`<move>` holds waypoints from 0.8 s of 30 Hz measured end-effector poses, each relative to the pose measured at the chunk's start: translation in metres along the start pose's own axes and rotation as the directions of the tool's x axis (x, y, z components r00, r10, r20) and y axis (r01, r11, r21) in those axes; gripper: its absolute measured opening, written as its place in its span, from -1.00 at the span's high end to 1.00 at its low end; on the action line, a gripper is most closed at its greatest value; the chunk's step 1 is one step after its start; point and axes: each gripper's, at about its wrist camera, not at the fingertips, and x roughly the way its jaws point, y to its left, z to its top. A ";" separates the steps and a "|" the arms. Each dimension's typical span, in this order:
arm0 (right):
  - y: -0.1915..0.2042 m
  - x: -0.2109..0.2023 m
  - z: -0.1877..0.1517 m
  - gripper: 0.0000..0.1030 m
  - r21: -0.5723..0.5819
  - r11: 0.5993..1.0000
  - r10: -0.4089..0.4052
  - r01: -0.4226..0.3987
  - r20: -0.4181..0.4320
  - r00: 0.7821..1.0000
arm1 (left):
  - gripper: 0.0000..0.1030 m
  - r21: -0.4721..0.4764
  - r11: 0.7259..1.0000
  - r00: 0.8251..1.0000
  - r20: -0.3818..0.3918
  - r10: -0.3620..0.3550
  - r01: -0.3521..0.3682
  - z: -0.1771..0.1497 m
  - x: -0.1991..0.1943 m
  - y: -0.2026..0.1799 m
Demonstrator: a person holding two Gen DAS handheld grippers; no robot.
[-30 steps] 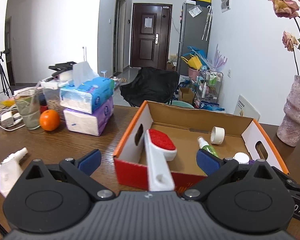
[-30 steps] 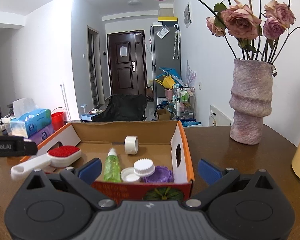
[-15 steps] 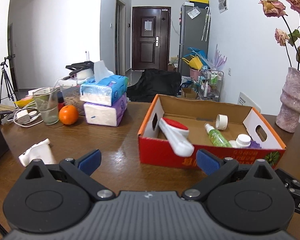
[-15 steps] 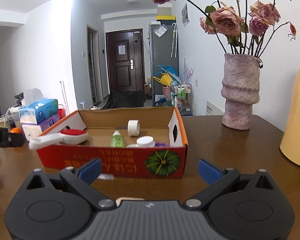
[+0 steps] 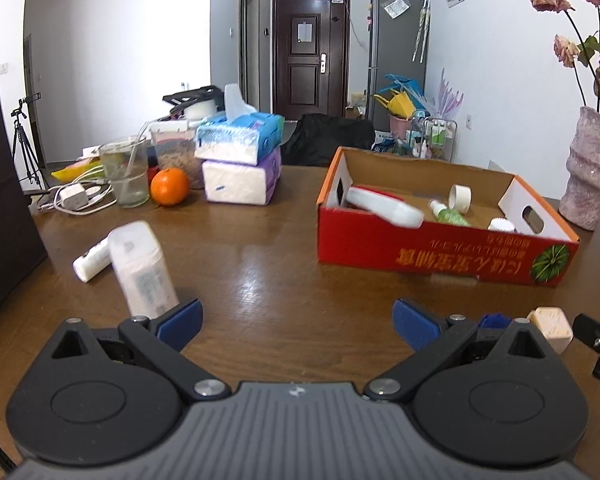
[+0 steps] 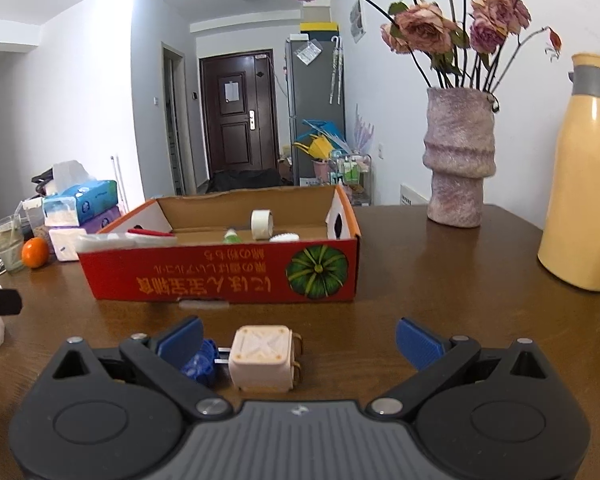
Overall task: Organize rigid objects
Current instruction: 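Grasp the beige square plug with the right tool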
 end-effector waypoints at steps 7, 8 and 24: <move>0.000 0.008 -0.011 -1.00 -0.002 1.000 -0.030 0.030 -0.050 0.998 | -1.00 -0.021 1.000 0.999 -0.034 0.016 -0.017 -0.010 0.002 0.025; 0.002 0.009 -0.012 -1.00 -0.009 1.000 -0.029 0.029 -0.054 0.998 | -1.00 -0.024 1.000 0.999 -0.035 0.019 -0.020 -0.011 0.002 0.028; 0.017 0.050 -0.009 -0.50 -0.017 0.998 -0.059 0.057 -0.120 0.991 | -1.00 -0.065 0.996 0.997 -0.054 0.062 -0.065 -0.009 0.018 0.062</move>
